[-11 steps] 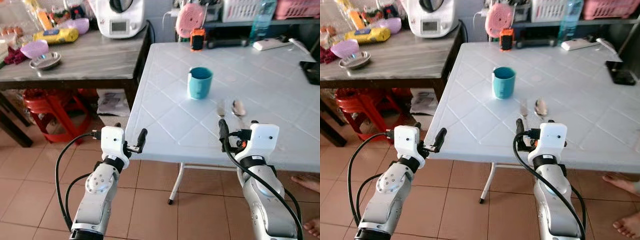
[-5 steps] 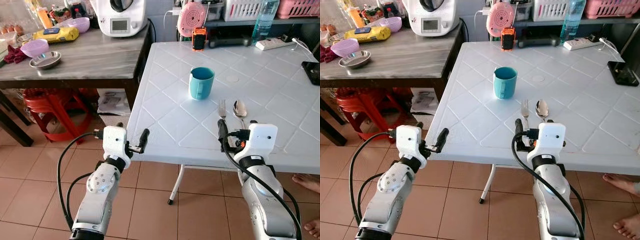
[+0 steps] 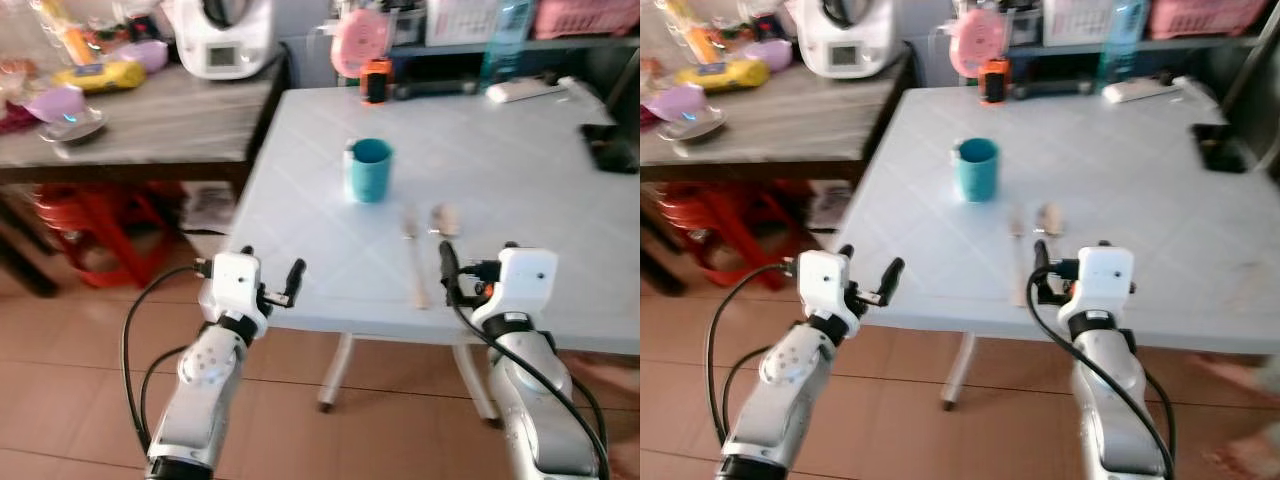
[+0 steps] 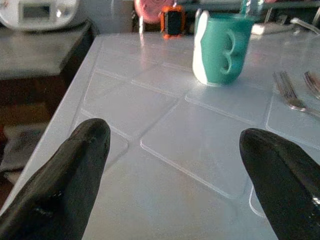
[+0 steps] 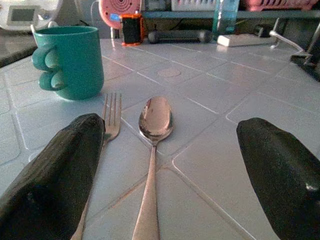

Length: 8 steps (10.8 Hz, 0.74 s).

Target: Setting the table

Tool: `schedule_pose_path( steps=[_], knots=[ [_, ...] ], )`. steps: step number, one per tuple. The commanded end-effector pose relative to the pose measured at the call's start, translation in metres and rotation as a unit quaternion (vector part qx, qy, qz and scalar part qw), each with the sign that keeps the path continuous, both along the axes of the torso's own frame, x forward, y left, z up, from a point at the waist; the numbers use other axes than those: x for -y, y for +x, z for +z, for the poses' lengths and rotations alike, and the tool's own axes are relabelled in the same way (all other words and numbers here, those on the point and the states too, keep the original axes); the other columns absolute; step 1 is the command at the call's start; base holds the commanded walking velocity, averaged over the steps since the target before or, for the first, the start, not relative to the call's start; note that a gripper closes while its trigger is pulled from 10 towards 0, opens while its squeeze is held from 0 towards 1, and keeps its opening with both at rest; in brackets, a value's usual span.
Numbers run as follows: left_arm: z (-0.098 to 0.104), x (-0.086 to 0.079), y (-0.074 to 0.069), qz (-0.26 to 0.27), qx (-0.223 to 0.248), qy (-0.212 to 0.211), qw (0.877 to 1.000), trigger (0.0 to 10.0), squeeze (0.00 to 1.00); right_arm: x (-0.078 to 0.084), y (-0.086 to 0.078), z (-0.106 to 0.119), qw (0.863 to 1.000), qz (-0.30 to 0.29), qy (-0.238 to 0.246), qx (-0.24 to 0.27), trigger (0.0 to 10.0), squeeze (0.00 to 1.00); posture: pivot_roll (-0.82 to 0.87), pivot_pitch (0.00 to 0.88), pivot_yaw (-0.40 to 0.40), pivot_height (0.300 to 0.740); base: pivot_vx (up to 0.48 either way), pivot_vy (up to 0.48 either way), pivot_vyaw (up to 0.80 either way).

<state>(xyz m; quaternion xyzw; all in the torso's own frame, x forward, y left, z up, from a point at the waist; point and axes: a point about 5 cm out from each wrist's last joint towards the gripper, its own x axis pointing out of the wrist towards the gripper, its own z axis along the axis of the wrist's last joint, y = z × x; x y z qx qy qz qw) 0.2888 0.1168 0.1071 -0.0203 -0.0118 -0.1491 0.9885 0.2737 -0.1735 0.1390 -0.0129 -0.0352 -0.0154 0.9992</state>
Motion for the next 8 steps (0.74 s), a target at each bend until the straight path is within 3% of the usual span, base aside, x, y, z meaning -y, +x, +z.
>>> schedule_pose_path(
  steps=[1, 8],
  knots=[
    [-0.0014, -0.0039, -0.0001, 0.008, -0.003, -0.001, 1.000, 10.0, 0.00, -0.0048, 0.0005, 0.0015, 1.000, 0.007, 0.001, 0.002, 10.0, 0.00, -0.11, 0.070, 0.096, 0.740, 0.000, 0.000, 0.00],
    [-0.0033, -0.0060, -0.0014, 0.006, -0.006, 0.003, 1.000, 10.0, 0.00, -0.0144, 0.0039, 0.0032, 1.000, 0.028, 0.006, 0.001, 10.0, 0.00, -0.11, 0.081, 0.104, 0.740, 0.000, 0.000, 0.00]
  ],
)
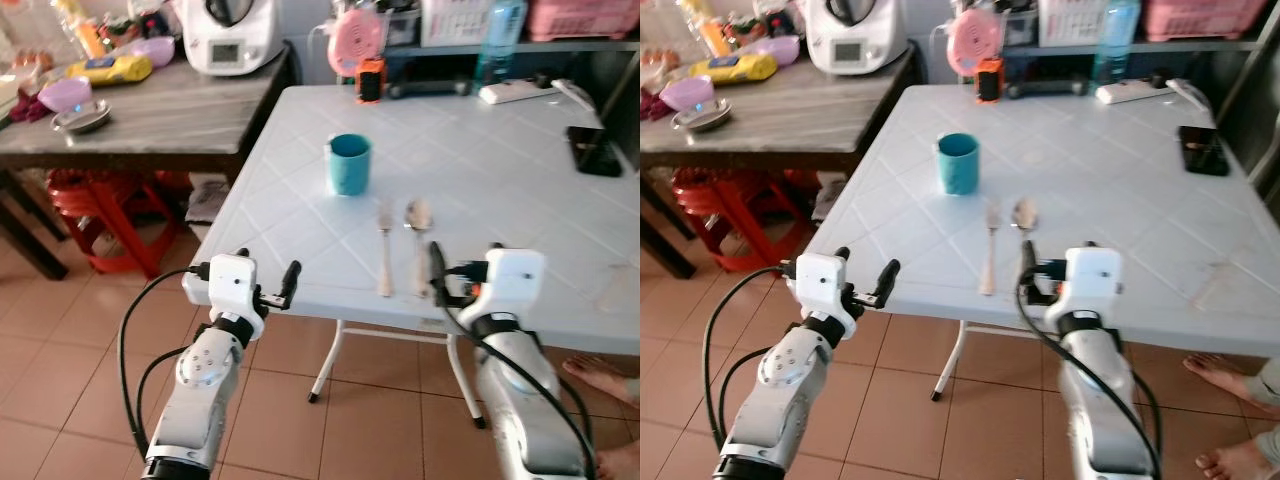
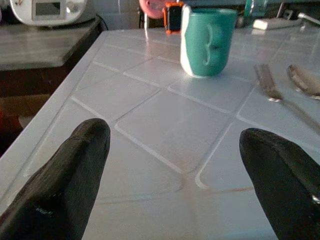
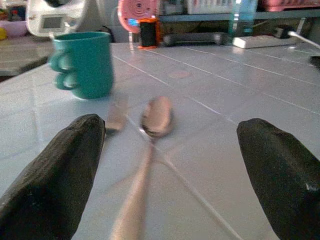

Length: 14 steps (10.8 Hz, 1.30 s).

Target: Setting the table

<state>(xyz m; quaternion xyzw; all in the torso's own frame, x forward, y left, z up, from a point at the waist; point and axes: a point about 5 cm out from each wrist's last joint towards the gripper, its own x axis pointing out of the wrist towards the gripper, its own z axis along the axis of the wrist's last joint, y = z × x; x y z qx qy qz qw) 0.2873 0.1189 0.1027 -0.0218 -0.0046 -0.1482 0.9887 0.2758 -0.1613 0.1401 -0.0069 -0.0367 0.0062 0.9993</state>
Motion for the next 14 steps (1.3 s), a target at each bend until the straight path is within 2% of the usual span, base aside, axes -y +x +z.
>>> schedule_pose_path(
  steps=[1, 3, 6, 9, 10, 12, 14],
  knots=[
    [-0.002, -0.005, -0.003, -0.005, -0.002, 0.012, 1.000, 10.0, 0.00, -0.011, 0.007, 0.006, 1.000, 0.027, -0.003, 0.010, 10.0, 0.00, -0.10, 0.084, 0.106, 0.740, 0.000, 0.000, 0.00],
    [-0.002, -0.007, -0.004, -0.006, -0.003, 0.014, 1.000, 10.0, 0.00, -0.019, 0.014, 0.012, 0.999, 0.037, -0.003, 0.017, 10.0, 0.00, -0.09, 0.090, 0.105, 0.740, 0.000, 0.000, 0.39],
    [-0.004, -0.009, -0.007, -0.004, -0.008, 0.017, 1.000, 10.0, 0.00, -0.021, 0.017, 0.008, 1.000, 0.026, 0.010, 0.008, 10.0, 0.00, -0.08, 0.094, 0.102, 0.740, 0.000, 0.000, 0.00],
    [-0.006, 0.000, -0.011, -0.081, -0.018, 0.015, 0.996, 10.0, 0.00, -0.021, 0.021, 0.006, 1.000, 0.013, 0.028, -0.006, 10.0, 0.00, -0.09, 0.099, 0.098, 0.740, 0.000, 0.000, 0.00],
    [-0.005, 0.001, -0.010, -0.098, -0.019, 0.006, 0.995, 10.0, 0.00, -0.019, 0.021, 0.001, 0.998, 0.011, 0.064, -0.023, 10.0, 0.00, -0.09, 0.096, 0.098, 0.740, 0.000, 0.000, 0.00],
    [-0.004, 0.005, -0.013, -0.131, -0.018, -0.006, 0.991, 10.0, 0.00, -0.019, 0.025, 0.000, 0.997, 0.006, 0.067, -0.030, 10.0, 0.00, -0.09, 0.097, 0.098, 0.740, 0.000, 0.000, 0.00],
    [-0.002, 0.005, -0.013, -0.143, -0.015, -0.003, 0.990, 10.0, 0.00, -0.023, 0.035, 0.001, 0.994, -0.006, 0.101, -0.040, 10.0, 0.00, -0.09, 0.101, 0.096, 0.740, 0.000, 0.000, 0.00]
  ],
)
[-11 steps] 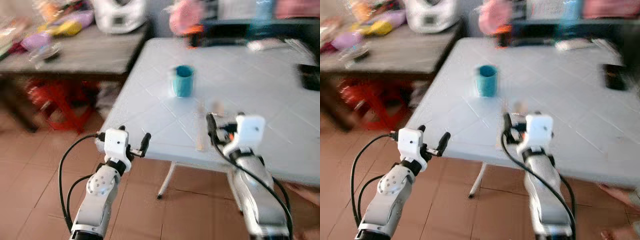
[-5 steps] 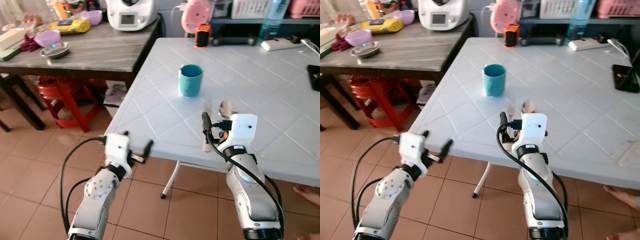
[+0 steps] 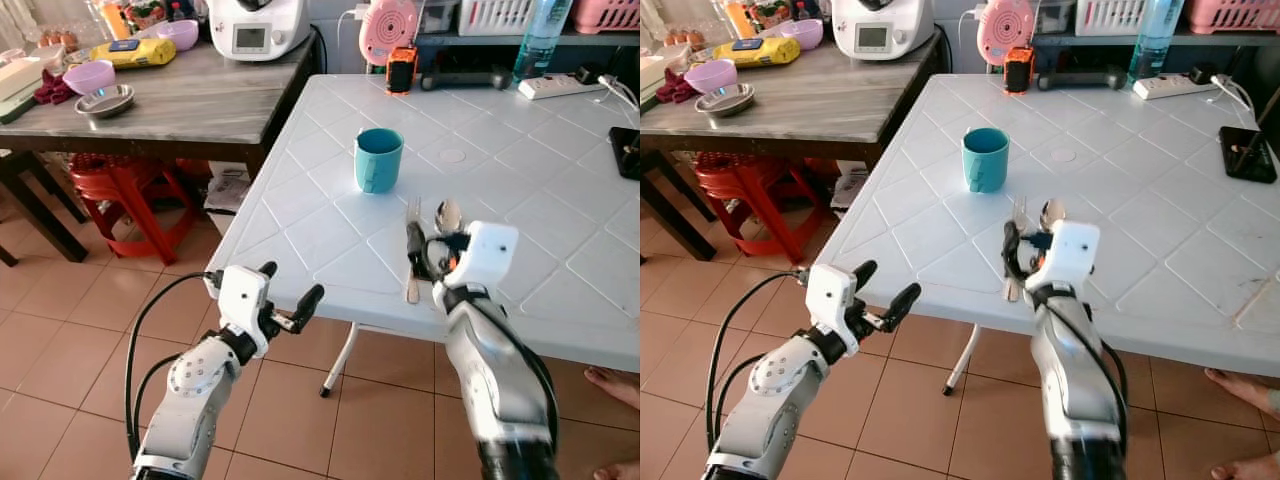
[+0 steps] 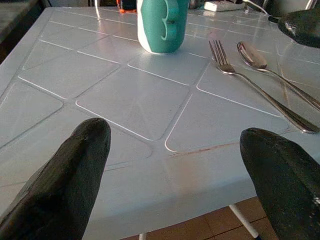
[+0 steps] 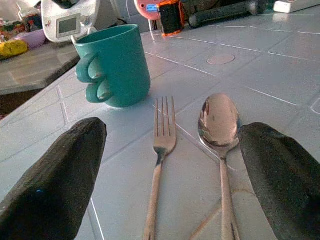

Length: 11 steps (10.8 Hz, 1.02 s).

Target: Setting the table

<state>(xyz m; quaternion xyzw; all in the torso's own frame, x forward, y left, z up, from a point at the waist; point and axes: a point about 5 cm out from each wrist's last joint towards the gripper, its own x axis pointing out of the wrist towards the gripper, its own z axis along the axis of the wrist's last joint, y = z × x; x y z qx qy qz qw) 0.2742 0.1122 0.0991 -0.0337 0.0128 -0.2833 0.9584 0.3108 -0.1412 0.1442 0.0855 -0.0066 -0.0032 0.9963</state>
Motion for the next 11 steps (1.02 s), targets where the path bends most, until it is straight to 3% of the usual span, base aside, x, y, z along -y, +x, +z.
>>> schedule_pose_path(
  steps=[1, 5, 9, 11],
  knots=[
    [0.001, -0.003, 0.000, -0.007, 0.002, 0.009, 1.000, 10.0, 0.00, -0.006, 0.005, 0.000, 1.000, 0.004, 0.008, -0.012, 10.0, 0.00, -0.09, 0.103, 0.096, 0.740, 0.000, 0.000, 0.00],
    [-0.001, 0.002, -0.003, -0.015, -0.002, 0.012, 1.000, 10.0, 0.00, -0.019, 0.021, -0.005, 0.997, 0.002, 0.052, -0.063, 10.0, 0.00, -0.09, 0.108, 0.091, 0.740, 0.000, 0.000, 0.00],
    [-0.002, 0.007, -0.004, -0.024, -0.005, 0.012, 1.000, 10.0, 0.00, -0.032, 0.029, -0.008, 0.995, -0.001, 0.035, -0.095, 10.0, 0.00, -0.09, 0.112, 0.089, 0.740, 0.000, 0.000, 0.00],
    [-0.003, 0.009, -0.004, -0.026, -0.007, 0.014, 1.000, 10.0, 0.00, -0.033, 0.031, -0.016, 0.991, -0.014, -0.012, -0.130, 10.0, 0.00, -0.09, 0.113, 0.088, 0.740, 0.000, 0.000, 0.00]
  ],
)
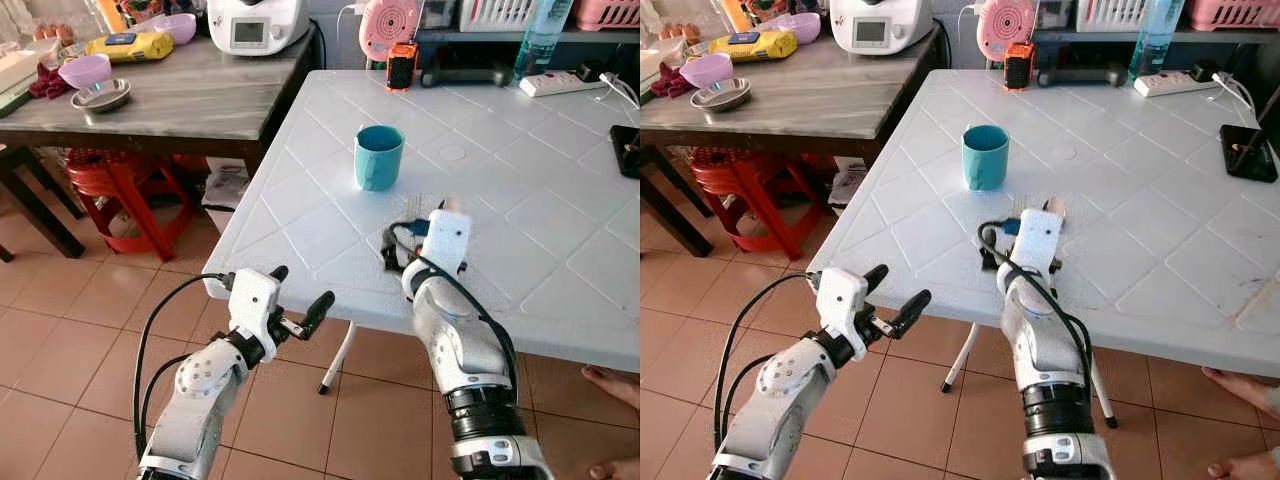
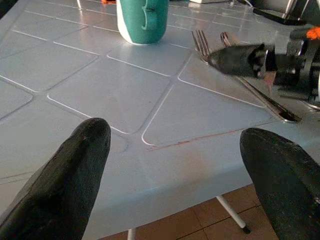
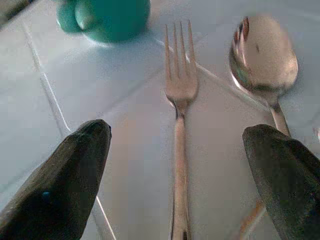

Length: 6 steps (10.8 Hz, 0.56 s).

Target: Setting the table

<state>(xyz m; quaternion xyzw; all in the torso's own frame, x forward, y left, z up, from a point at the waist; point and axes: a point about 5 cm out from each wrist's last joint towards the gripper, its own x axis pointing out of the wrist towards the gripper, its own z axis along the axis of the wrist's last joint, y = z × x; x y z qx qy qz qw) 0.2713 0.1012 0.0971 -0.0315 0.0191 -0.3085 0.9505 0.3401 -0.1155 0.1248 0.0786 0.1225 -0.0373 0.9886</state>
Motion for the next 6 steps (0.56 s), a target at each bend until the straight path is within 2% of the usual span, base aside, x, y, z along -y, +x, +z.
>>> schedule_pose_path(
  steps=[1, 2, 3, 4, 5, 6],
  knots=[
    [-0.002, -0.001, -0.001, 0.000, -0.003, 0.011, 1.000, 10.0, 0.00, -0.005, 0.001, 0.000, 1.000, 0.006, -0.011, -0.010, 10.0, 0.00, -0.09, 0.112, 0.087, 0.740, 0.000, 0.000, 0.00],
    [-0.002, 0.000, -0.001, 0.000, -0.004, 0.011, 1.000, 10.0, 0.00, -0.005, 0.000, -0.008, 0.999, 0.015, 0.002, -0.034, 10.0, 0.00, -0.09, 0.111, 0.086, 0.740, 0.000, 0.000, 0.00],
    [-0.003, 0.000, -0.001, -0.001, -0.005, 0.011, 1.000, 10.0, 0.00, -0.003, -0.001, -0.015, 0.998, 0.012, -0.026, -0.053, 10.0, 0.00, -0.09, 0.111, 0.085, 0.740, 0.000, 0.000, 0.00],
    [-0.003, 0.001, -0.001, 0.000, -0.006, 0.012, 1.000, 10.0, 0.00, -0.003, -0.001, -0.015, 0.998, 0.011, -0.027, -0.056, 10.0, 0.00, -0.09, 0.110, 0.085, 0.740, 0.000, 0.000, 0.00],
    [-0.003, 0.001, -0.001, -0.001, -0.007, 0.013, 1.000, 10.0, 0.00, -0.004, 0.000, -0.015, 0.998, 0.018, -0.031, -0.054, 0.0, 0.00, -0.09, 0.109, 0.085, 0.740, 0.000, 0.000, 0.00],
    [-0.004, 0.002, 0.000, -0.002, -0.009, 0.014, 1.000, 10.0, 0.00, -0.003, 0.001, -0.015, 0.996, 0.006, -0.069, -0.063, 0.0, 0.00, -0.09, 0.108, 0.086, 0.740, 0.000, 0.000, 0.00]
  ],
)
